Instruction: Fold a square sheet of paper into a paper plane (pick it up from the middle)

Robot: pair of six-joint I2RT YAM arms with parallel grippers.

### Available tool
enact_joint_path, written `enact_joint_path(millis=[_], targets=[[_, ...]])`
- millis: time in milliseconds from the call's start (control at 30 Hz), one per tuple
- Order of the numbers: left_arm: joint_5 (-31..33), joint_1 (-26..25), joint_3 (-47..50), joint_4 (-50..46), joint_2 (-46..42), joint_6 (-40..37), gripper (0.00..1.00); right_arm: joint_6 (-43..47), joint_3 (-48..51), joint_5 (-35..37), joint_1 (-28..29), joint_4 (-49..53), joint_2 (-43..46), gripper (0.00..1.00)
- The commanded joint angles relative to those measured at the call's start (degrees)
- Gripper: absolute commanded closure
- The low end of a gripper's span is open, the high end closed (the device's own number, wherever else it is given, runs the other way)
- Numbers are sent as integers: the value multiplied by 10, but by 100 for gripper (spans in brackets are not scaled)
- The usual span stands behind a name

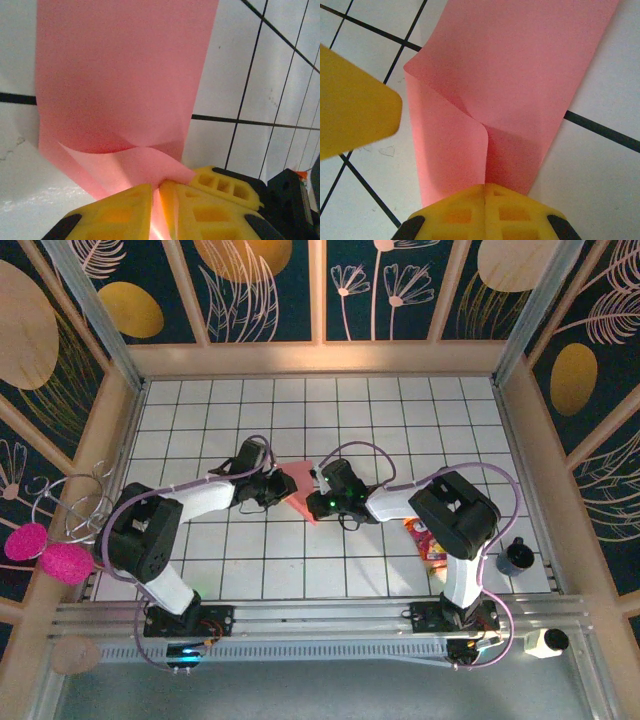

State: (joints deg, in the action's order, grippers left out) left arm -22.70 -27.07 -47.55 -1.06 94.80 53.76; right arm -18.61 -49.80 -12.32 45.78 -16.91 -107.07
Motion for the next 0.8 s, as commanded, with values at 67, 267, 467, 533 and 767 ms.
enact_joint_path(millis=[67,267,467,533,767], targets=[[-15,-7,-1,34,15,24,84,-10,-2,3,-6,33,-22,100],[0,-9,-9,14,31,13,84,-12,-1,5,-5,34,-22,100],[22,-9,-12,-4,52,2,85,-11,-2,7,-6,38,-22,100],[27,-9,-12,-9,53,0,85,-10,-2,7,-5,39,-23,100],[33,-9,-7,-10,57,-4,85,-12,0,8,-5,38,-23,100]])
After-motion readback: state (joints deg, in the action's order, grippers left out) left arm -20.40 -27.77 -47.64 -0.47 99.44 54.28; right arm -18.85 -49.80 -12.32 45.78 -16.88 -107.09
